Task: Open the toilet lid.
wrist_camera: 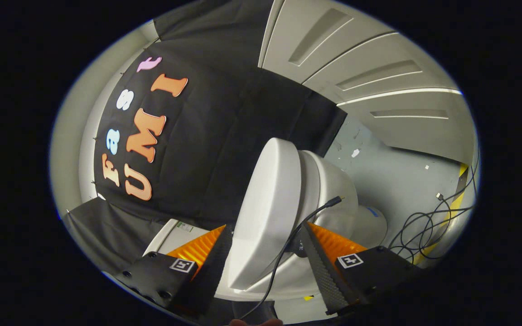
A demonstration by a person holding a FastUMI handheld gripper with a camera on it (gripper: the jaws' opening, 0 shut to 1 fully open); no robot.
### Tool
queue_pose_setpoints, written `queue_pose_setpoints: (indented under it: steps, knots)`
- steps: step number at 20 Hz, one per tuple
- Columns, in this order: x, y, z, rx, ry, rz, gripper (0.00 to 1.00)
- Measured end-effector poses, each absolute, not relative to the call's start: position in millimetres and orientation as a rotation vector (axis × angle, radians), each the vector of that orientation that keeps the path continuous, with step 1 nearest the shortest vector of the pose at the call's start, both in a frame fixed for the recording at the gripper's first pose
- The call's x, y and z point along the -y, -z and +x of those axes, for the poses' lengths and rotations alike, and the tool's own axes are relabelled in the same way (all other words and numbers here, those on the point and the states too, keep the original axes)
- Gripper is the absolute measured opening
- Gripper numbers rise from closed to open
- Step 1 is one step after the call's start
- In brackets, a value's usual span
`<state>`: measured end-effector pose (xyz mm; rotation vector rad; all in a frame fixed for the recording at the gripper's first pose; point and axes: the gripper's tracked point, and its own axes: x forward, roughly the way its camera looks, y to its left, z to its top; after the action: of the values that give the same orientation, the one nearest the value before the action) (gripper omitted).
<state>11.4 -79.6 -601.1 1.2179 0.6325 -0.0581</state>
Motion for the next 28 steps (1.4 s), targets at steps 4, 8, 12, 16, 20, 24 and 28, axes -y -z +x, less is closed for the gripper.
queue_pose_setpoints:
  steps: [4, 8, 12, 16, 20, 24, 28]
  knots:
    - [81.5, 606.9, -5.5, -0.681, 0.076, 1.184, 0.97]
    - [103.6, 628.0, -14.8, -0.74, 0.21, 1.148, 0.92]
    - [92.7, 640.3, -18.3, -0.774, 0.216, 1.207, 0.97]
    - [70.9, 659.7, -16.7, -0.847, 0.176, 1.188, 0.96]
    - [70.2, 658.7, -7.4, -0.815, 0.17, 1.211, 0.81]
    - [66.2, 659.3, 2.2, -0.807, 0.147, 1.202, 0.47]
    - [66.6, 663.9, 4.4, -0.831, 0.17, 1.191, 0.32]
